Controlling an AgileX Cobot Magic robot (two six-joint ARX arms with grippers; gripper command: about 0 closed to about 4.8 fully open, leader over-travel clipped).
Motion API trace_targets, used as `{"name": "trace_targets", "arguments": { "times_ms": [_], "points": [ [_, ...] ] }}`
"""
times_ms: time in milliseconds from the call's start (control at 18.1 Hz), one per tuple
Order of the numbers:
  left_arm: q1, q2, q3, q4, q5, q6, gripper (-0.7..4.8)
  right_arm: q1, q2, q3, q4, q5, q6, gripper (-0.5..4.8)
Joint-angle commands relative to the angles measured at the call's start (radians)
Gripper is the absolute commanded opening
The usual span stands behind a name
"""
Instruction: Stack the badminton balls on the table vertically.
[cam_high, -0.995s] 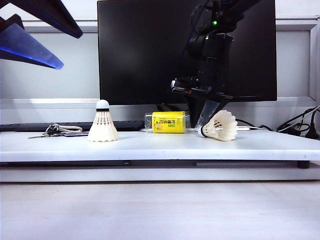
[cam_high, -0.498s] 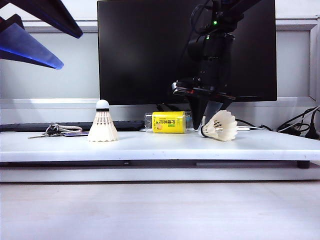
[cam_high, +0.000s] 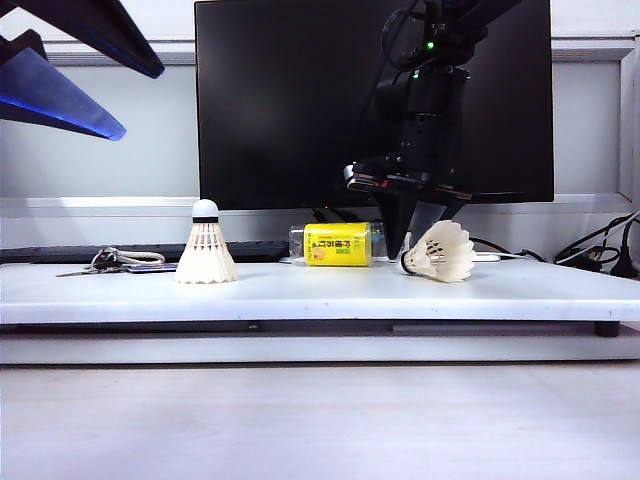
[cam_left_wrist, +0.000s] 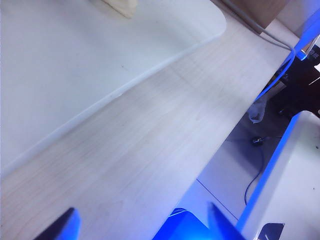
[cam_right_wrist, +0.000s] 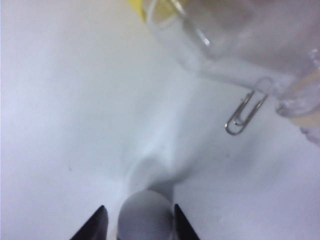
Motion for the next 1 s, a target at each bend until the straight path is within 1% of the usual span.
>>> {"name": "trace_targets", "arguments": {
  "times_ms": [55, 166, 774, 829, 884, 940, 995],
  "points": [
    [0.000, -0.002, 0.004, 0.005, 0.009, -0.003, 3.40, 0.002, -0.006, 0.003, -0.003, -0.023, 0.001, 1.72],
    [0.000, -0.002, 0.004, 0.005, 0.028, -0.003, 3.40, 0.002, -0.006, 0.003, -0.002, -0.027, 0.001, 1.71],
    [0.000, -0.002, 0.004, 0.005, 0.029, -0.003, 3.40, 0.002, -0.006, 0.003, -0.003, -0.025, 0.001, 1.52],
    [0.000, -0.002, 0.004, 0.005, 0.029, -0.003, 3.40, 0.002, -0.006, 0.003, -0.006, -0.028, 0.001, 1.53],
    [0.000, -0.002, 0.004, 0.005, 0.029, -0.002, 3.40, 0.002, -0.006, 0.003, -0.006, -0.028, 0.001, 1.73],
    [0.000, -0.002, 0.004, 0.005, 0.029, -0.003, 3.40, 0.002, -0.006, 0.002, -0.008, -0.028, 0.001, 1.81],
    [0.000, -0.002, 0.004, 0.005, 0.029, -0.002, 3.40, 0.002, -0.006, 0.002, -0.010, -0.028, 0.001, 1.81]
  ]
}}
